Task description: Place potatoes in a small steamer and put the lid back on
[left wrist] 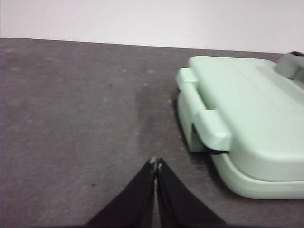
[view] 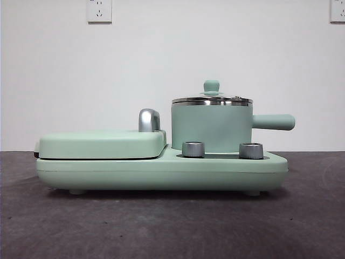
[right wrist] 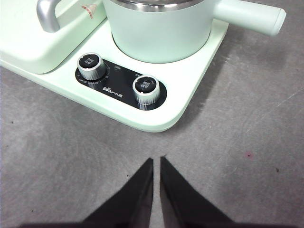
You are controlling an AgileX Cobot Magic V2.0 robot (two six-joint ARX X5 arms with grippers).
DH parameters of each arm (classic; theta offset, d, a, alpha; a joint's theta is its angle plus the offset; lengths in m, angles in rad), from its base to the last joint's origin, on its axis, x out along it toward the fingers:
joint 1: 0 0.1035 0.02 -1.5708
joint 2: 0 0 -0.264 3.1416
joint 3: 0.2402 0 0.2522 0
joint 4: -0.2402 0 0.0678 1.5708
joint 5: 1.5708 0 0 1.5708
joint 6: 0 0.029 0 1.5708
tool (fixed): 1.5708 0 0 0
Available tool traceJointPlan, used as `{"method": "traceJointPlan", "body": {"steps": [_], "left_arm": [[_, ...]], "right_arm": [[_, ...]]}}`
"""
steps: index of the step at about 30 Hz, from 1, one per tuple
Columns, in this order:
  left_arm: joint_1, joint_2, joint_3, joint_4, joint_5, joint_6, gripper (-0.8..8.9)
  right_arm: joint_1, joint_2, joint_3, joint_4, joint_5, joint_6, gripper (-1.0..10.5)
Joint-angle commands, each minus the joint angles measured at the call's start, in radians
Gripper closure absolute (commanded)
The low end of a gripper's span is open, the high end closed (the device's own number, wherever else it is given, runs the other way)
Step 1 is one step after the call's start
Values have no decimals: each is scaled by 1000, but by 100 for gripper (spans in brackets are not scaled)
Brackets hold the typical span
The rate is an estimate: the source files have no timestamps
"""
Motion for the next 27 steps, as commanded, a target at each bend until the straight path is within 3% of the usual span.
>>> {"method": "traceJointPlan", "body": {"steps": [1,20,24,27], "left_arm": [[23,-69,-40,19,-4,6,808],[42,-95,-44,-20,-3,7,807],[42,-95,-43,-20,-3,7,808],[42,-95,-44,-20,-3,7,808]], "right_arm": [[5,3,4,10,-2,5,927],[5,3,5,11,-2,5,927],[-15,-36,2,6,43,-62,927],[-77,-108,-55,99,57,-102,927]]}}
